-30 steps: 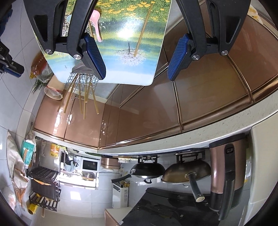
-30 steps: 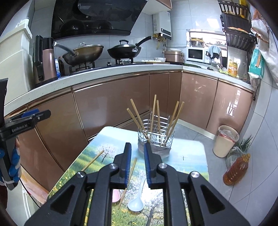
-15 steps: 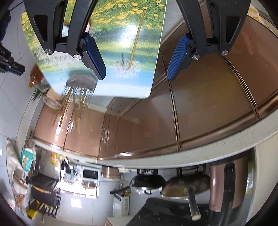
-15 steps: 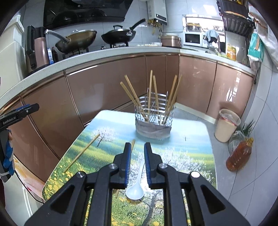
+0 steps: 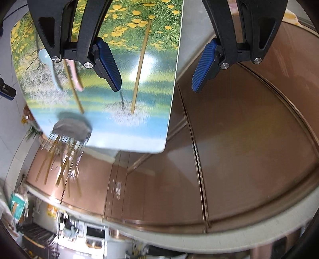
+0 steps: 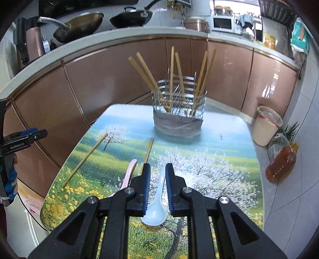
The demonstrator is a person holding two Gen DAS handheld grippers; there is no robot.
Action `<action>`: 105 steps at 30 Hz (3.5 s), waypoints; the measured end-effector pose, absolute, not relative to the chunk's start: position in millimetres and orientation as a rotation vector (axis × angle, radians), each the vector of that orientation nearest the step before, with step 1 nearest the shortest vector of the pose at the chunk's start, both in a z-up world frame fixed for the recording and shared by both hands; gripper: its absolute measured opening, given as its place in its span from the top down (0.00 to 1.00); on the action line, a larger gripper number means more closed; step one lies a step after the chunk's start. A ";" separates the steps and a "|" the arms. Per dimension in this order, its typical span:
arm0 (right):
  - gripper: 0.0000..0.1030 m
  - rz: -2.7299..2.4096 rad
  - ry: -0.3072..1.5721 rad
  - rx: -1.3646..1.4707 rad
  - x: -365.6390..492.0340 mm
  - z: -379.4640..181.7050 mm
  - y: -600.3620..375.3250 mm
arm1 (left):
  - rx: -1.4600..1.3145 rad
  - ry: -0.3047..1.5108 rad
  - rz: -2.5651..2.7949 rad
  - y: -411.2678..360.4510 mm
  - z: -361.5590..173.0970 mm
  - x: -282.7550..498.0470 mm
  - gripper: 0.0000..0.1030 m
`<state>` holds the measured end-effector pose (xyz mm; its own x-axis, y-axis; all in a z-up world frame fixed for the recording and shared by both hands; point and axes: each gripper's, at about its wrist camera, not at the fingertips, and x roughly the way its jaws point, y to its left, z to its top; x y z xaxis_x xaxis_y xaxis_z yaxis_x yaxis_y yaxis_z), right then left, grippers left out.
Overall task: Organize utensils
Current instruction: 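Lower the left tool onto a chopstick while the right tool lowers onto another chopstick, then close the left gripper on a chopstick while the right gripper closes on another, then lift the left tool's chopstick toward the wire holder while the right tool carries its chopstick there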
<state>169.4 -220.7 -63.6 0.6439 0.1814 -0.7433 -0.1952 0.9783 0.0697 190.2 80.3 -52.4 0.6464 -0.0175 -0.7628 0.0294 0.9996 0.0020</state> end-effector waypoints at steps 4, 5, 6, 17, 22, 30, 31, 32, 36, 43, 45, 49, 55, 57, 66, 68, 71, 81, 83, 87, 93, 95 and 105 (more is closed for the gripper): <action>0.86 0.241 0.900 -0.034 193.1 -84.2 -206.7 | 0.014 0.953 -0.047 79.5 -78.3 212.1 0.30; 0.86 0.246 0.909 -0.038 197.4 -87.6 -204.2 | 0.018 0.975 -0.058 77.8 -84.9 219.0 0.30; 0.86 0.252 0.927 -0.047 206.0 -94.2 -199.2 | 0.022 0.993 -0.065 76.5 -90.1 224.5 0.30; 0.86 0.251 1.087 -0.115 288.1 -148.2 -162.9 | 0.084 1.192 -0.128 51.0 -148.4 302.5 0.33; 0.86 0.246 1.141 -0.134 312.9 -169.0 -152.4 | 0.102 1.235 -0.140 43.6 -164.6 319.5 0.37; 0.86 0.238 1.203 -0.136 332.2 -193.3 -146.3 | 0.110 1.277 -0.133 38.1 -178.3 334.7 0.43; 0.86 0.237 1.208 -0.136 333.2 -195.0 -145.8 | 0.115 1.275 -0.130 37.9 -178.3 335.5 0.44; 0.85 0.236 1.206 -0.135 333.9 -195.4 -145.2 | 0.119 1.277 -0.128 37.5 -178.4 336.3 0.44; 0.85 0.238 1.213 -0.131 336.8 -196.0 -144.8 | 0.126 1.283 -0.131 35.8 -179.1 340.3 0.46; 0.85 0.238 1.224 -0.119 343.4 -196.1 -142.5 | 0.131 1.298 -0.142 31.7 -178.5 345.8 0.51; 0.85 0.242 1.228 -0.101 346.6 -195.4 -148.0 | 0.137 1.303 -0.149 28.5 -178.5 346.9 0.53; 0.86 0.241 1.240 -0.064 351.3 -195.6 -154.2 | 0.142 1.308 -0.154 24.5 -176.5 345.3 0.54; 0.87 0.238 1.242 -0.032 352.2 -195.8 -159.9 | 0.143 1.314 -0.161 22.6 -174.7 345.7 0.61; 0.87 0.237 1.240 -0.025 351.7 -195.9 -162.0 | 0.144 1.314 -0.165 20.3 -174.8 345.2 0.65; 0.89 0.237 1.231 -0.015 347.3 -194.9 -166.1 | 0.145 1.314 -0.168 17.9 -173.7 343.0 0.72; 0.90 0.238 1.228 -0.010 346.3 -194.6 -168.2 | 0.144 1.313 -0.169 17.6 -173.6 342.8 0.73; 0.91 0.244 1.224 -0.002 344.2 -194.0 -171.4 | 0.140 1.316 -0.170 16.7 -173.3 342.8 0.75; 0.93 0.275 1.203 0.027 332.5 -193.6 -170.4 | 0.133 1.326 -0.182 9.7 -172.7 342.7 0.92; 0.93 0.275 1.193 0.040 328.8 -190.7 -173.0 | 0.134 1.326 -0.179 8.1 -172.1 341.7 0.93; 0.93 0.280 1.171 0.058 320.8 -182.8 -177.1 | 0.118 1.320 -0.163 6.9 -171.8 337.7 0.94; 0.93 0.297 1.130 0.084 311.3 -167.7 -184.4 | 0.075 1.293 -0.141 18.4 -167.3 326.9 0.94; 0.94 0.304 1.111 0.095 303.7 -161.9 -186.7 | 0.064 1.278 -0.139 23.0 -162.2 321.5 0.94; 0.94 0.326 1.044 0.111 267.5 -133.7 -195.0 | 0.024 1.219 -0.145 36.1 -132.4 284.4 0.94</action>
<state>267.5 -195.0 -133.7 0.4600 0.3170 -0.8294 -0.2122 0.9463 0.2440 284.4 36.1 -132.4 0.3361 -0.0981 -0.9367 0.1241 0.9905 -0.0592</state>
